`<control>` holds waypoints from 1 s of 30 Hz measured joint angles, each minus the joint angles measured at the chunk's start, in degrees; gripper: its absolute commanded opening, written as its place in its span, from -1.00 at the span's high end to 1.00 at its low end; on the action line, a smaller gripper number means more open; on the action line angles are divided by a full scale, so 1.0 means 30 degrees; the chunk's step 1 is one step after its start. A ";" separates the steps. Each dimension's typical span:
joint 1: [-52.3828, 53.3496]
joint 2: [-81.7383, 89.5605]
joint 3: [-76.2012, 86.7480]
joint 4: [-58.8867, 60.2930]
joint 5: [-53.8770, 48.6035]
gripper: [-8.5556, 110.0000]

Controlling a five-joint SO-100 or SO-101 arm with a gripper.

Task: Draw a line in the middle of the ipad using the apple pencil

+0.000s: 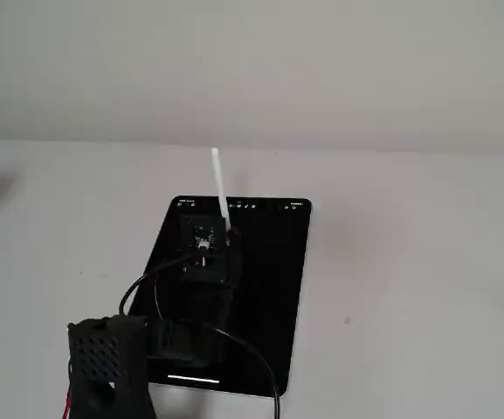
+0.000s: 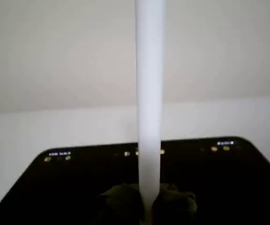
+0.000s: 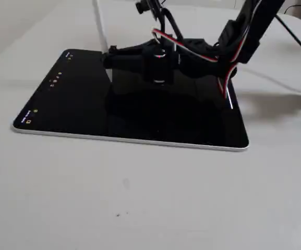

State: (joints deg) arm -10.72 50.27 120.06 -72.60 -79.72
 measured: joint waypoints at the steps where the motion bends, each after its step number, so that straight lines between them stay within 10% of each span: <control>1: 0.0000 0.0000 0.0000 0.0029 0.0000 0.85; 30: -0.0059 -0.0410 0.0703 -0.0908 -0.0732 0.85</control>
State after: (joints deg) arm -10.90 49.04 122.17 -75.32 -81.91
